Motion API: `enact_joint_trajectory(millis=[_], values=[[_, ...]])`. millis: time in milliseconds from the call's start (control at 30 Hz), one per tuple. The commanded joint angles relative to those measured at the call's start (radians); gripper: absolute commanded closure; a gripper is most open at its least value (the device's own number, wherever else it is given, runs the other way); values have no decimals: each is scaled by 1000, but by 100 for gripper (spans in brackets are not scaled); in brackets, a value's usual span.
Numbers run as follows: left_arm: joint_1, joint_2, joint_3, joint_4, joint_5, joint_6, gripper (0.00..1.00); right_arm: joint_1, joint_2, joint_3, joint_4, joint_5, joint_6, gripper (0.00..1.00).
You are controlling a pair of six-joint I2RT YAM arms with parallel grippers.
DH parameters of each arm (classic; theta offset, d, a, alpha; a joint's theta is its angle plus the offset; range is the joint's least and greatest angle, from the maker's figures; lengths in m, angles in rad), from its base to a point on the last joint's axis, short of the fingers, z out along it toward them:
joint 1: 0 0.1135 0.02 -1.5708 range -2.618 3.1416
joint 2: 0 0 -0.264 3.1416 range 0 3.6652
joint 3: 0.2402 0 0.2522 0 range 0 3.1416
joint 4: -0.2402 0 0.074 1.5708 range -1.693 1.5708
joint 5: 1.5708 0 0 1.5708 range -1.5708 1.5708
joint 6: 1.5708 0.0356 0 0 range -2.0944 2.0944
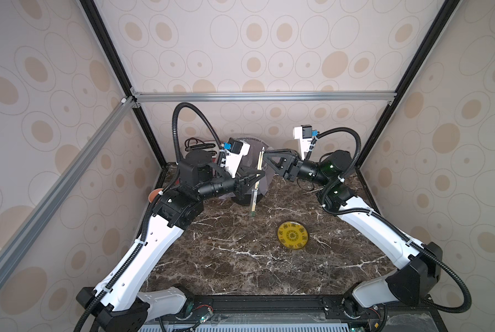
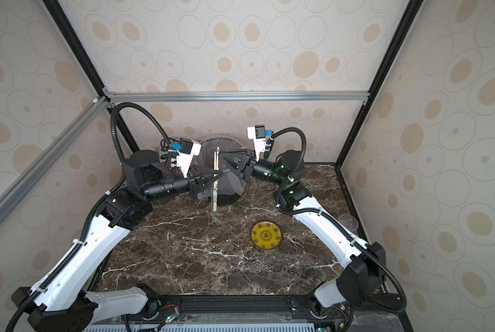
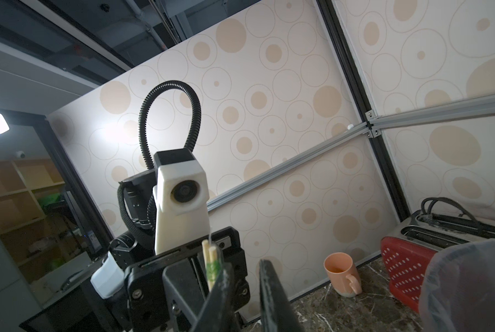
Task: Remove the packaging of disposable chopsticks
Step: Remove the packet bag from the disposable chopsticks.
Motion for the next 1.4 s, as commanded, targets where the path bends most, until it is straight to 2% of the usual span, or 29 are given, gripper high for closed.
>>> enact_joint_trajectory(millis=[0, 33, 167, 300, 400, 467, 533, 667, 833, 1000, 1267, 1367], values=[[3, 4, 4, 4, 18, 24, 100, -11, -25, -5, 94, -27, 53, 96], [3, 4, 3, 4, 19, 23, 100, -12, -25, -6, 101, -30, 59, 100], [4, 3, 5, 6, 26, 22, 100, -13, -22, -15, 103, -30, 69, 100], [4, -1, 7, 7, 27, 19, 100, -14, -28, -39, 59, 31, 56, 100], [4, 10, 24, -40, -13, 33, 100, -29, -40, -47, 36, 51, 66, 100], [4, 23, 30, -69, -29, 44, 100, -36, -45, -45, 59, 33, 83, 83], [4, 29, 28, -72, -28, 41, 100, -37, -50, -41, 65, 19, 83, 72], [3, 30, 25, -66, -25, 33, 100, -36, -54, -35, 66, -1, 74, 62], [4, 39, 38, -69, -20, 32, 100, -23, -32, -16, 34, -17, 56, 55], [4, 43, 42, -71, -12, 30, 100, -12, -20, 1, -29, 3, 4, 57], [4, 48, 37, -74, -3, 30, 100, -13, 5, 30, -27, -1, 15, 74], [4, 45, 39, -78, -5, 34, 100, -12, 11, 36, -33, -1, 14, 88]])
